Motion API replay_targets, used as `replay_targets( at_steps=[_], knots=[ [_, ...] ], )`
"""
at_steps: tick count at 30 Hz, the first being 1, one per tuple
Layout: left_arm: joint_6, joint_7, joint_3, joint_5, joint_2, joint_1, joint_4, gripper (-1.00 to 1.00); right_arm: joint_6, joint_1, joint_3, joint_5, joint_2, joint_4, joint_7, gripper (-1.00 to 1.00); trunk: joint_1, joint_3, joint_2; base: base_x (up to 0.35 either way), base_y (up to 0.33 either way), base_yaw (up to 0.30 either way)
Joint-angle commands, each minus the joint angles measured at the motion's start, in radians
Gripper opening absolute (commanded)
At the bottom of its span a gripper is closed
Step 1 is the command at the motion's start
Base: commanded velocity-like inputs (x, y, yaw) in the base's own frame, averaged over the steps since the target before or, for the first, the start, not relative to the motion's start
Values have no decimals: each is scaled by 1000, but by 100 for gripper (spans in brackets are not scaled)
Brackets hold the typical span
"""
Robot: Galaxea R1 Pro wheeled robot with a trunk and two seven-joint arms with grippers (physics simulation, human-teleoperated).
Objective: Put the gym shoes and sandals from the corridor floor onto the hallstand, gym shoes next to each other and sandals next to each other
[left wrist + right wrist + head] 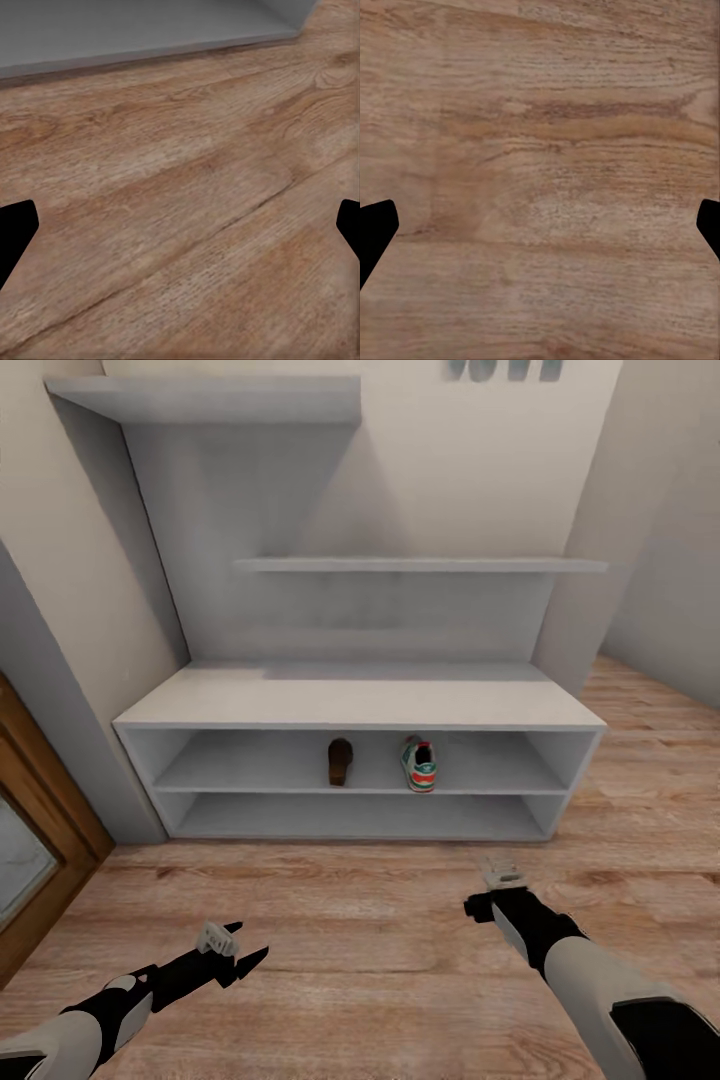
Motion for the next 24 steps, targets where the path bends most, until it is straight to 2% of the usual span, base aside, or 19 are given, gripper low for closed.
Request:
replay_targets(
  at_steps=[1,2,6,8,9,15,17,19,24],
  knots=[
    [-2,-3,3,-1,0,-1,1,100,-32,5,7,2,-4,27,-2,100,0,-1,0,-46,0,0],
    [-2,-3,3,-1,0,-1,1,100,-32,5,7,2,-4,27,-2,100,0,-1,0,-46,0,0],
    [-2,-3,3,0,0,-1,1,100,-175,18,7,1,-11,117,-4,100,0,-1,0,-27,0,0],
    [-2,-4,3,0,0,-1,1,100,-204,20,7,1,-12,131,-5,100,0,-1,0,-17,0,0],
    [-2,-4,3,0,0,-1,1,100,-260,24,7,1,-13,171,-5,100,0,-1,0,-8,0,0],
    [-1,-4,3,2,0,-1,1,100,-307,26,7,-1,-15,258,-5,100,0,-1,0,-4,0,0],
    [0,-3,3,23,0,-1,1,100,-321,37,7,-1,-16,309,-6,100,0,-1,0,0,0,0],
    [0,-3,4,39,0,-1,1,100,-324,46,7,-2,-15,319,-6,100,0,-1,0,0,0,-38],
    [1,-3,4,51,1,-1,1,100,-325,52,7,-4,-13,325,-5,100,0,-1,0,0,0,-165]
  ],
)
